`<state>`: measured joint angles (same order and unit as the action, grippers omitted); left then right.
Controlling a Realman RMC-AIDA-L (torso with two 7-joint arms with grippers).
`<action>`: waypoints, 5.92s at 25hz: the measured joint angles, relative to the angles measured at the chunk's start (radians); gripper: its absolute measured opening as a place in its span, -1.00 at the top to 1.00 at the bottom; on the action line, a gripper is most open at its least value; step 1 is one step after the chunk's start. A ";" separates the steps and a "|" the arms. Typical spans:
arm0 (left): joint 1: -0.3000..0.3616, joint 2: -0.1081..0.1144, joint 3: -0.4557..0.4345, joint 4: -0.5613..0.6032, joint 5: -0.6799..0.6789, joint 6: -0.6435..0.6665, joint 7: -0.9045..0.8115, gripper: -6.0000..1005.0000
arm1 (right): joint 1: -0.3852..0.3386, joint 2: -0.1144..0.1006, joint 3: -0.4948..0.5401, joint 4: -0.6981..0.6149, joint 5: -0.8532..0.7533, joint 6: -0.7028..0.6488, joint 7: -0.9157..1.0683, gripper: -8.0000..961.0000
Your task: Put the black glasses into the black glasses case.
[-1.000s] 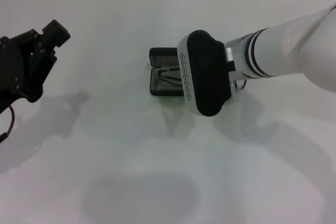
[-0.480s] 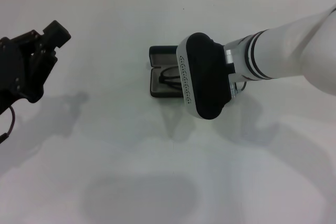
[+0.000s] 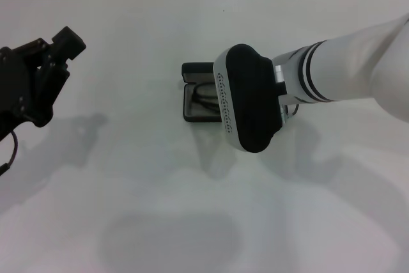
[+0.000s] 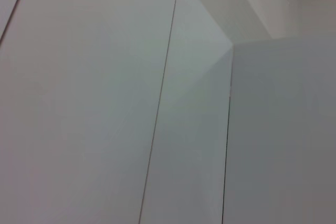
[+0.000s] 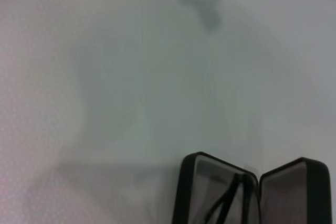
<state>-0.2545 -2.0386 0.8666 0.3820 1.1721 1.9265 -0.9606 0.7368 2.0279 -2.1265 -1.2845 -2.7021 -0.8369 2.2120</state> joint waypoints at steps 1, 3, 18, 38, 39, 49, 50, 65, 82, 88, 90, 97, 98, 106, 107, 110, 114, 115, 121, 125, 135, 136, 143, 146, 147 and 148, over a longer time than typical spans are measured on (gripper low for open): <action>0.000 0.000 0.000 0.000 0.000 0.000 0.000 0.90 | -0.004 0.000 0.000 -0.005 0.000 0.000 0.000 0.58; 0.000 0.000 0.000 0.000 0.000 0.000 0.000 0.90 | -0.011 0.000 0.000 -0.012 0.000 0.000 0.000 0.58; -0.007 0.005 0.000 0.000 0.000 0.003 -0.003 0.90 | -0.149 0.000 0.070 -0.211 0.034 -0.100 0.005 0.58; -0.393 0.067 0.009 0.053 0.267 -0.325 -0.323 0.83 | -0.528 -0.001 1.144 -0.338 0.829 -0.860 -0.328 0.58; -0.418 0.059 0.009 0.062 0.313 -0.365 -0.344 0.82 | -0.533 -0.001 1.189 -0.306 0.836 -0.891 -0.347 0.58; -0.593 -0.035 0.009 0.076 0.671 -0.680 -0.452 0.68 | -0.554 -0.006 1.538 0.076 0.863 -0.935 -0.508 0.58; -0.597 -0.041 0.009 0.076 0.678 -0.691 -0.456 0.67 | -0.555 -0.006 1.559 0.105 0.866 -0.939 -0.527 0.58; -0.606 -0.048 0.134 0.059 0.690 -0.838 -0.504 0.46 | -0.528 -0.008 1.592 0.280 0.869 -0.928 -0.619 0.58; -0.603 -0.051 0.182 0.031 0.696 -0.858 -0.509 0.45 | -0.514 -0.009 1.583 0.333 0.863 -0.911 -0.641 0.58; -0.602 -0.051 0.206 0.030 0.693 -0.850 -0.509 0.43 | -0.514 -0.009 1.583 0.347 0.865 -0.912 -0.650 0.58; -0.601 -0.052 0.217 0.030 0.691 -0.845 -0.509 0.42 | -0.514 -0.009 1.584 0.350 0.866 -0.915 -0.651 0.58; -0.595 -0.053 0.241 0.025 0.686 -0.835 -0.509 0.40 | -0.514 -0.009 1.584 0.352 0.866 -0.920 -0.652 0.58; -0.592 -0.053 0.243 0.025 0.685 -0.830 -0.509 0.40 | -0.514 -0.009 1.584 0.352 0.865 -0.920 -0.652 0.58; -0.573 -0.054 0.244 0.024 0.686 -0.777 -0.500 0.38 | -0.514 -0.008 1.583 0.353 0.870 -0.922 -0.652 0.58; -0.573 -0.054 0.244 0.024 0.686 -0.777 -0.500 0.38 | -0.514 -0.008 1.583 0.353 0.871 -0.922 -0.652 0.58; -0.563 -0.054 0.246 0.024 0.691 -0.759 -0.498 0.37 | -0.511 -0.006 1.582 0.354 0.872 -0.923 -0.652 0.58; -0.548 -0.054 0.276 0.024 0.688 -0.757 -0.498 0.36 | -0.506 -0.006 1.582 0.355 0.873 -0.928 -0.652 0.58; -0.547 -0.054 0.282 0.024 0.686 -0.758 -0.498 0.36 | -0.505 -0.006 1.582 0.355 0.873 -0.933 -0.653 0.58; -0.537 -0.057 0.286 0.049 0.633 -0.667 -0.458 0.34 | -0.509 -0.007 1.584 0.355 0.874 -0.962 -0.666 0.56; -0.453 -0.052 0.284 0.200 0.475 -0.466 -0.437 0.33 | -0.507 -0.008 1.596 0.372 0.885 -1.037 -0.702 0.56; -0.241 0.012 0.254 0.464 0.255 -0.114 -0.428 0.30 | -0.428 -0.003 1.517 0.594 1.179 -1.289 -0.980 0.12; -0.232 0.017 0.243 0.461 0.255 -0.095 -0.420 0.25 | -0.413 -0.005 1.496 0.602 1.183 -1.288 -0.974 0.08; -0.190 0.030 0.115 0.450 0.302 -0.067 -0.466 -0.08 | -0.295 -0.010 1.260 0.606 1.178 -1.172 -0.896 -0.19; -0.168 0.039 0.105 0.448 0.307 -0.063 -0.478 -0.22 | -0.260 -0.008 1.197 0.598 1.177 -1.140 -0.883 -0.31; -0.161 0.040 0.105 0.447 0.311 -0.061 -0.476 -0.28 | -0.255 -0.006 1.185 0.593 1.177 -1.136 -0.883 -0.40; -0.155 0.040 0.105 0.446 0.312 -0.060 -0.474 -0.34 | -0.252 -0.005 1.176 0.590 1.178 -1.134 -0.884 -0.50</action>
<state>-0.4097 -1.9983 0.9717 0.8276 1.4841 1.8669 -1.4345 0.4849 2.0231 -0.9502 -0.6943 -1.5244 -1.9711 1.3282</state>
